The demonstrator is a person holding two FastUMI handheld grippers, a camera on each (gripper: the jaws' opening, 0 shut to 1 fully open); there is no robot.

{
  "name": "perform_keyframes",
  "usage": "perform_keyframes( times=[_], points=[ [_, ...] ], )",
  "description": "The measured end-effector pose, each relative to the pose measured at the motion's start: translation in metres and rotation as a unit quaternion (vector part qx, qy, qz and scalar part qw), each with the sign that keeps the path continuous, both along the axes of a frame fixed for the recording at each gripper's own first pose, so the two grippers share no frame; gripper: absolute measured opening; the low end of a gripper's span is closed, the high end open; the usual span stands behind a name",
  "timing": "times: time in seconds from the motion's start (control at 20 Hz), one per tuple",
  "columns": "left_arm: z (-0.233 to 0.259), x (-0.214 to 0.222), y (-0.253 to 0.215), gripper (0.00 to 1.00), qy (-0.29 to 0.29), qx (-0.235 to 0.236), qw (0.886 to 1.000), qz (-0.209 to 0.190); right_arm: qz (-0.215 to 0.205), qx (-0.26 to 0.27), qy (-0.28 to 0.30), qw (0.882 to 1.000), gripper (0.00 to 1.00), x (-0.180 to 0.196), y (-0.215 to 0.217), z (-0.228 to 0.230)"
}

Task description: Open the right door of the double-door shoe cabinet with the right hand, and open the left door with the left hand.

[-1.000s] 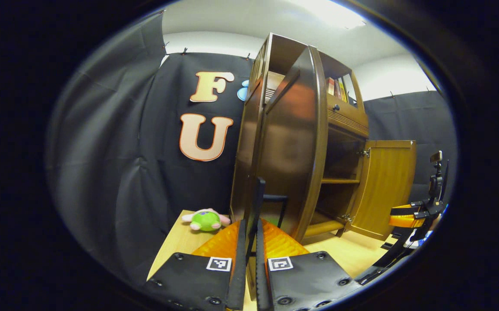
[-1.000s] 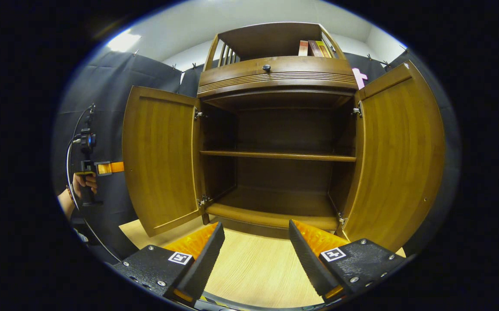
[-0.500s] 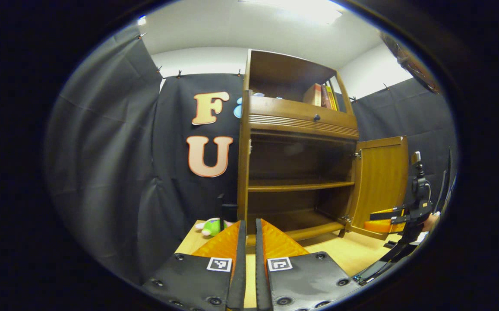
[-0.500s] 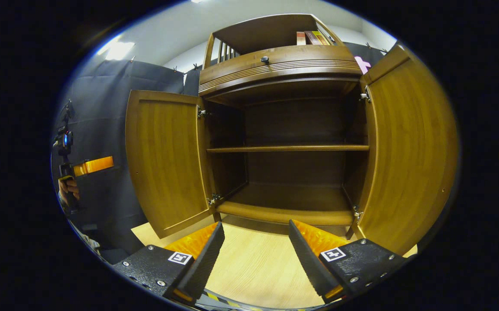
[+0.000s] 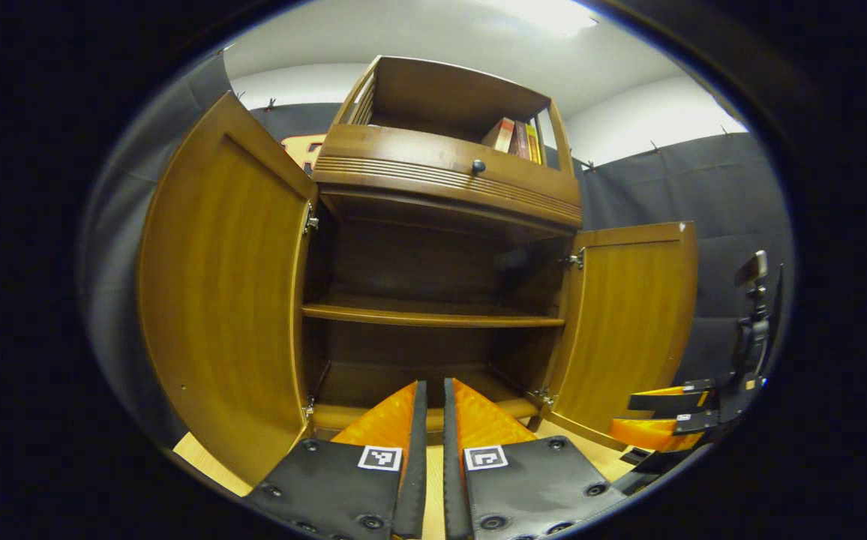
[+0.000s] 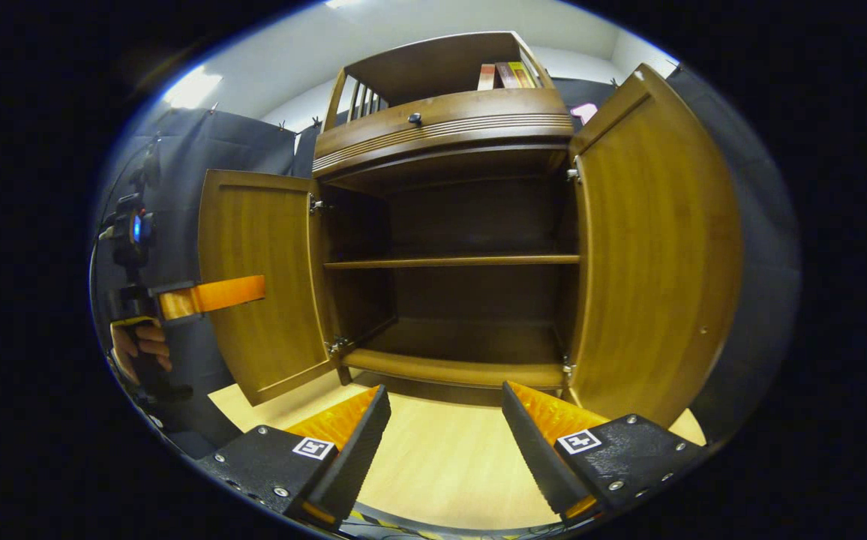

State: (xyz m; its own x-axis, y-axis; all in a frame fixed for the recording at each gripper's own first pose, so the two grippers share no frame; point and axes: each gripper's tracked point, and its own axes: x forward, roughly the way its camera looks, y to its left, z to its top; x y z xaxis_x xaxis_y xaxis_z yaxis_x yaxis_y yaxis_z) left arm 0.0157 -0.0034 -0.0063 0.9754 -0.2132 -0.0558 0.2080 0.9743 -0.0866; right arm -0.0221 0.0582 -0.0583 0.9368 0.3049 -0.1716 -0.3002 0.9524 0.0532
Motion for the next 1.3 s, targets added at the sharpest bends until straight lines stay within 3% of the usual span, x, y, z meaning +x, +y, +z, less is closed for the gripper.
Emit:
perform_keyframes(
  times=[0.45, 0.5, 0.55, 0.6, 0.7, 0.75, 0.8, 0.85, 1.3],
  points=[
    [-0.008, 0.015, -0.041, 0.9, 0.0, -0.014, 0.999, 0.031, -0.018, -0.001, -0.025, 1.0, 0.93, -0.005, -0.039, 0.01],
    [-0.009, 0.014, -0.043, 0.98, -0.004, -0.012, 0.999, 0.035, -0.016, 0.0, -0.027, 0.999, 1.0, -0.006, -0.041, 0.012],
    [-0.009, 0.013, -0.044, 0.97, -0.008, -0.006, 0.999, 0.042, -0.014, 0.001, -0.029, 0.999, 1.0, -0.007, -0.043, 0.014],
    [-0.007, 0.011, -0.044, 0.96, -0.014, 0.003, 0.999, 0.052, -0.012, 0.004, -0.03, 0.999, 0.93, -0.008, -0.045, 0.015],
    [-0.002, 0.009, -0.046, 0.95, -0.029, 0.014, 0.997, 0.067, -0.007, 0.007, -0.032, 0.999, 0.93, -0.008, -0.046, 0.017],
    [0.001, 0.006, -0.049, 0.95, -0.036, 0.015, 0.997, 0.073, -0.003, 0.007, -0.033, 0.999, 1.0, -0.009, -0.047, 0.017],
    [0.003, 0.005, -0.051, 0.95, -0.04, 0.016, 0.996, 0.076, 0.001, 0.007, -0.034, 0.999, 1.0, -0.012, -0.048, 0.017],
    [0.004, 0.003, -0.052, 0.95, -0.043, 0.017, 0.996, 0.081, 0.005, 0.007, -0.034, 0.999, 0.93, -0.013, -0.048, 0.017],
    [0.006, -0.014, -0.047, 0.95, -0.045, 0.035, 0.993, 0.107, 0.018, 0.02, -0.029, 0.999, 0.93, -0.021, -0.051, 0.012]
  ],
)
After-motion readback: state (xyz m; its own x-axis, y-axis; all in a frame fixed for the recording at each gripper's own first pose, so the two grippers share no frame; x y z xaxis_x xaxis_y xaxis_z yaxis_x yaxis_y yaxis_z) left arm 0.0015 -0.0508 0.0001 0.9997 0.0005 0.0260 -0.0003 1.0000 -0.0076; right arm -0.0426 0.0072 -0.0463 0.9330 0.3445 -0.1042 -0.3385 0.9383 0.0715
